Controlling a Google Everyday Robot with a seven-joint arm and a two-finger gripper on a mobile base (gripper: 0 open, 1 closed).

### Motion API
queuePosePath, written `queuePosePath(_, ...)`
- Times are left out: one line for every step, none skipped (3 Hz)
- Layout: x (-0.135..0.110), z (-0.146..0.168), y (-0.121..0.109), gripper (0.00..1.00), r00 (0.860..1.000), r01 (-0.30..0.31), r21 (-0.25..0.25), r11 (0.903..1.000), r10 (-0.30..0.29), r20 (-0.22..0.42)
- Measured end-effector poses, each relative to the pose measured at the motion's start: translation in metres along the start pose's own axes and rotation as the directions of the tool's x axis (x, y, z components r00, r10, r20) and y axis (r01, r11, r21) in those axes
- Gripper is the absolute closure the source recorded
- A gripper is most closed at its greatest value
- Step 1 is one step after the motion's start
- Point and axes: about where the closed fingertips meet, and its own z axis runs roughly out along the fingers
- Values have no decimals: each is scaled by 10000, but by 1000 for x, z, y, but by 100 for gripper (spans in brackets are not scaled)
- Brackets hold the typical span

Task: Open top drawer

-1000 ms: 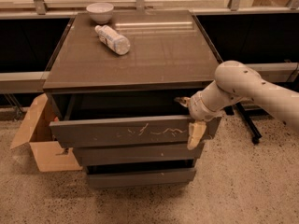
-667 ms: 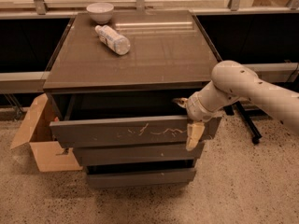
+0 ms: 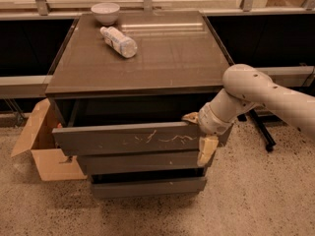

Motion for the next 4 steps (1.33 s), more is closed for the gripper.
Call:
queuePosePath(3,-5,20,40,9997,-246,-457,9987,244,-60)
queuePosePath(0,-10,23,63,9996,-270,-508,9983,267,-61)
queuePosePath(-3,-18,21,85,9996,-270,-508,9983,267,-61)
queuePosePath(-7,-19,20,98,9996,-270,-508,9983,267,-60)
